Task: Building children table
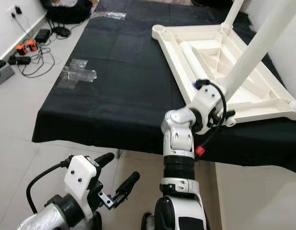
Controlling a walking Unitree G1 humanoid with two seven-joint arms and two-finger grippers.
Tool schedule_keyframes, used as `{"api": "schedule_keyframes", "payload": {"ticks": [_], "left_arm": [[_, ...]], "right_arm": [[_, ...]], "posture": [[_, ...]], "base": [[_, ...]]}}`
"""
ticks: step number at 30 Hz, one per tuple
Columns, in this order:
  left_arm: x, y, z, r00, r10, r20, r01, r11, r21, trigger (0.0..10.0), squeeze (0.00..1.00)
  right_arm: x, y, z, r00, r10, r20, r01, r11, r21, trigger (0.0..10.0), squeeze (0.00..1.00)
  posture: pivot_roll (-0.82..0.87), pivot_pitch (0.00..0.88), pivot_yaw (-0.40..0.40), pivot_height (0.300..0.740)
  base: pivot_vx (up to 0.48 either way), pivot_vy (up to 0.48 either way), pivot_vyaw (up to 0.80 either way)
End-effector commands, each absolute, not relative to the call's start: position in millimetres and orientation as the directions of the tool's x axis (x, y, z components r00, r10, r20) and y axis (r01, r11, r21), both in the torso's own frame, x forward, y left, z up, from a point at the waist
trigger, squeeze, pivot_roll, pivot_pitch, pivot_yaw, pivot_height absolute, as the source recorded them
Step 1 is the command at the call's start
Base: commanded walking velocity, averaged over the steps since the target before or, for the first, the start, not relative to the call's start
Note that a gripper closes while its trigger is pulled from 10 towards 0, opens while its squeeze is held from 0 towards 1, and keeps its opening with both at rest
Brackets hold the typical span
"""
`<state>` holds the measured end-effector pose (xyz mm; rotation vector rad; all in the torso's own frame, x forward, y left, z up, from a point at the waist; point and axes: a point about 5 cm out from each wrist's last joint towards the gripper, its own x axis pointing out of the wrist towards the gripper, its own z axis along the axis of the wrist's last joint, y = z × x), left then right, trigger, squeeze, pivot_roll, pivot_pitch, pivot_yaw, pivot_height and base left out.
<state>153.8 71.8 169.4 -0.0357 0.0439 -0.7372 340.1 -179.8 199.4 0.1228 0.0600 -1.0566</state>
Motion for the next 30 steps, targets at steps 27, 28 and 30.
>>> {"api": "schedule_keyframes", "payload": {"ticks": [27, 28, 30], "left_arm": [[154, 72, 171, 0.75, -0.661, -0.014, 0.66, 0.75, -0.047, 10.0, 0.0], [154, 72, 171, 0.75, -0.661, -0.013, 0.66, 0.75, -0.046, 10.0, 0.0], [154, 72, 171, 0.75, -0.661, -0.012, 0.66, 0.75, -0.047, 10.0, 0.0]], "right_arm": [[337, -159, 216, 0.614, -0.789, -0.02, 0.785, 0.607, 0.127, 10.0, 0.0], [337, -158, 216, 0.621, -0.783, -0.016, 0.778, 0.615, 0.127, 10.0, 0.0], [335, -158, 215, 0.625, -0.78, -0.015, 0.775, 0.619, 0.125, 10.0, 0.0]], "posture": [[0.08, 0.201, -0.072, 0.74], [0.08, 0.201, -0.072, 0.74], [0.08, 0.2, -0.071, 0.74]], "base": [[0.0, 0.0, 0.0], [0.0, 0.0, 0.0], [0.0, 0.0, 0.0]]}}
